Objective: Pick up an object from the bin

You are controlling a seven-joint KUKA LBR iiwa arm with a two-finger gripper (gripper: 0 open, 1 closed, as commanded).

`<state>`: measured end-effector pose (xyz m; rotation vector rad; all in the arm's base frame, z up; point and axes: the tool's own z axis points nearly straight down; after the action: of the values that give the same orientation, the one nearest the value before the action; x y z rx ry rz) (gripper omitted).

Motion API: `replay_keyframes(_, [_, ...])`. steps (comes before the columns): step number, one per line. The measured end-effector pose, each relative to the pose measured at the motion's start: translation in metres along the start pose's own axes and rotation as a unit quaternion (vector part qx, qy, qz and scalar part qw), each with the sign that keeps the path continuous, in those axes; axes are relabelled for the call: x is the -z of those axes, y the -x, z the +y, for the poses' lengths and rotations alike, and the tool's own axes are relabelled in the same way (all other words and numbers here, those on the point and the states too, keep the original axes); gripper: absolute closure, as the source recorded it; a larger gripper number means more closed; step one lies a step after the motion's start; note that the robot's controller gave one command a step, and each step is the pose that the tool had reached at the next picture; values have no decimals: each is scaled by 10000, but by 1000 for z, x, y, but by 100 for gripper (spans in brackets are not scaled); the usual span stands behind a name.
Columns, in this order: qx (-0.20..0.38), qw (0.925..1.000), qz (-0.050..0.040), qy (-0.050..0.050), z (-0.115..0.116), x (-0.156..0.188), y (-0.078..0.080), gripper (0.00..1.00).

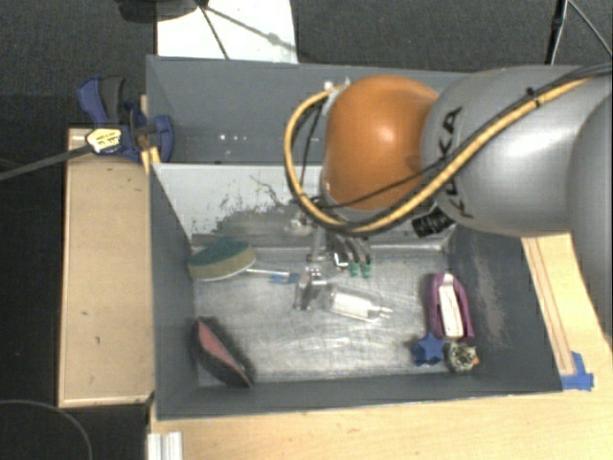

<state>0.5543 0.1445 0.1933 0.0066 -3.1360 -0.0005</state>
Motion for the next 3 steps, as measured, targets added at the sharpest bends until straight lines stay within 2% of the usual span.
replay_keyframes(1, [-418,9991,-66,18,-14,-122,36,0])
replay_keyframes(2, [-443,9989,-122,25,-14,-118,38,100])
replay_keyframes(3, [-166,9998,-80,13,0,5,37,100])
